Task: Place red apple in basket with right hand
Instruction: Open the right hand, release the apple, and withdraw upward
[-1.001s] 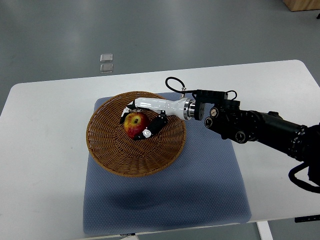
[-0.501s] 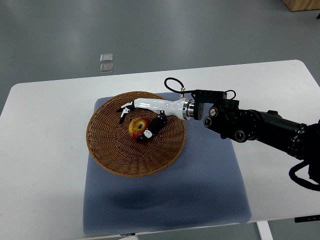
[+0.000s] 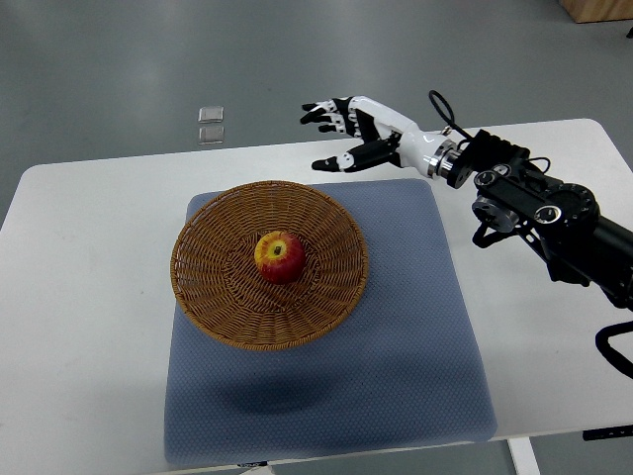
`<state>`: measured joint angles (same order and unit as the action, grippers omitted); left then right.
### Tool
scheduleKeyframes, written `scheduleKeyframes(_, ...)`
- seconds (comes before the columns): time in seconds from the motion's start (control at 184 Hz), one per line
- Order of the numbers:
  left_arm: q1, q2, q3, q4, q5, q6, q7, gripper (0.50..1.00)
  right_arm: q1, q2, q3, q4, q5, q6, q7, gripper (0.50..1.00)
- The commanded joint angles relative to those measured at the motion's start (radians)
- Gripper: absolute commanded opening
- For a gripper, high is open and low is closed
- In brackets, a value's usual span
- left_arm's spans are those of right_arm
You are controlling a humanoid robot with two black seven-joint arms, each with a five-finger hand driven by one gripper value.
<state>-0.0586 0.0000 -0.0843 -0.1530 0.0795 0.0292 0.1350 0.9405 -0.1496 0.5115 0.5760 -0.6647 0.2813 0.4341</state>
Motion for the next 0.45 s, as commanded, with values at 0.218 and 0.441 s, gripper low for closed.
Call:
scheduleKeyframes(0.218, -0.001, 0.000, 0.000, 0.000, 0.000, 0.000, 0.000, 1.000, -0.104, -0.033, 0.004, -0.021, 0.366, -0.284, -0.067, 0.907)
scheduleKeyframes(0.441, 0.000, 0.000, -0.002, 0.001, 0.000, 0.000, 0.000, 1.000, -0.131, -0.021, 0.002, -0.018, 0.375, -0.321, -0.055, 0.913)
